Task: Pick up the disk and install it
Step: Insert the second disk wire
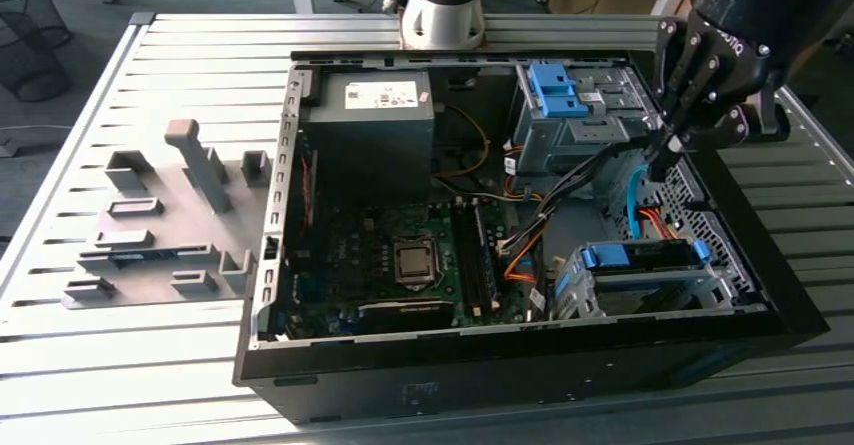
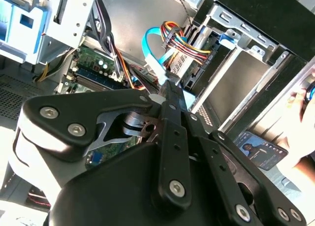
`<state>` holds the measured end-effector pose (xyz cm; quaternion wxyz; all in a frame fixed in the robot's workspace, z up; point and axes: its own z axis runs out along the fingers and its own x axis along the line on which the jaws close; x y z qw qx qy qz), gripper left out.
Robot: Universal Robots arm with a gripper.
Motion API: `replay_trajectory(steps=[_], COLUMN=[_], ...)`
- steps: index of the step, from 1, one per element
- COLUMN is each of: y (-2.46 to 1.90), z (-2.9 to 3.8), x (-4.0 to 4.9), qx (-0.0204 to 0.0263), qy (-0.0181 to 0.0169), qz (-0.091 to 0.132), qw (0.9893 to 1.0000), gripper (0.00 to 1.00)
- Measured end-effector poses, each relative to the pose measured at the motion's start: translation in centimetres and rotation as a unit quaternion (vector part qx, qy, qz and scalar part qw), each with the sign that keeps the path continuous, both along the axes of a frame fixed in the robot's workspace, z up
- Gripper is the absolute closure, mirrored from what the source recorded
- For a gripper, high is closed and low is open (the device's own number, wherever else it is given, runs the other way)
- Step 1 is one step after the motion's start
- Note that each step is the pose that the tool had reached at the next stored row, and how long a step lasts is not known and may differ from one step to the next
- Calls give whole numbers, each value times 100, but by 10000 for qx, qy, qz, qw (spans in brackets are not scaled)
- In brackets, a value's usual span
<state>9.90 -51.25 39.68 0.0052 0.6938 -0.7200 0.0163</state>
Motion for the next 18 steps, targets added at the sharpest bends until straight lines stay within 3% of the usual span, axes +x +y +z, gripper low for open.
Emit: replay_trajectory(steps=[4,7,9,12,13,16,18], y=[4,45,71,79,81,95,101], z=[0,-7,-19,-45,-55,-89,-110], x=[0,3,2,2,2,3,4], qx=[-12,-82,-109,-134,-145,-165,-210], qy=[1,3,4,5,5,6,6], qz=[-2,-2,-3,-3,-4,-5,-6], qw=[10000,10000,9999,9999,9999,9999,9998], gripper=[89,76,76,75,69,69,69])
